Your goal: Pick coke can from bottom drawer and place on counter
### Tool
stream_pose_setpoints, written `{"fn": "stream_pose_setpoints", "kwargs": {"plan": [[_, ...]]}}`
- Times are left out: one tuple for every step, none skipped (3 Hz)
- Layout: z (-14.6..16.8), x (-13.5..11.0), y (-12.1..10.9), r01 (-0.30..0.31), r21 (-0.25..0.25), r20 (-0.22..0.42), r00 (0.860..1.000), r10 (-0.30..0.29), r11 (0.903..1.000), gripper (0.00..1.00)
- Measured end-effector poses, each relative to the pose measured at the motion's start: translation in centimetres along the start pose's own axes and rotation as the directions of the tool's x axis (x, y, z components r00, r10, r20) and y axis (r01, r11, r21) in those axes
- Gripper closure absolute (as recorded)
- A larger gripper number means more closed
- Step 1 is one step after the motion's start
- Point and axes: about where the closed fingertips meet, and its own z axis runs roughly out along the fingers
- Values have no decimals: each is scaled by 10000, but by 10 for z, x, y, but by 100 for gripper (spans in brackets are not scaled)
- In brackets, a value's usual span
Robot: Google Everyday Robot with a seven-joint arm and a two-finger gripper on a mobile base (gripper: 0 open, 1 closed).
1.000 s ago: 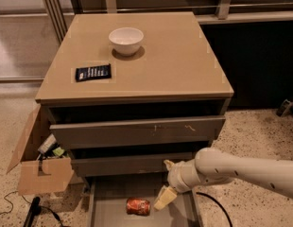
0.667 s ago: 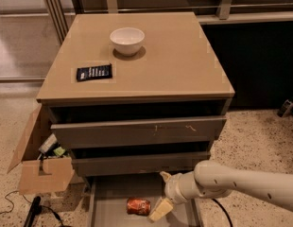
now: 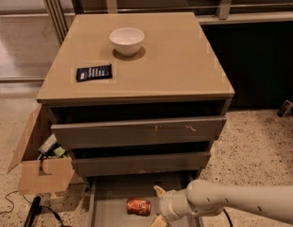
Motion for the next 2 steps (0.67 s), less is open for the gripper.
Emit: {"fn": "stream_pose_setpoints", "kwargs": {"plan": [[31, 20, -12, 664, 574, -445, 9970, -639, 9961, 0], [40, 22, -21, 875, 915, -546, 9951, -827, 9920, 0]]}}
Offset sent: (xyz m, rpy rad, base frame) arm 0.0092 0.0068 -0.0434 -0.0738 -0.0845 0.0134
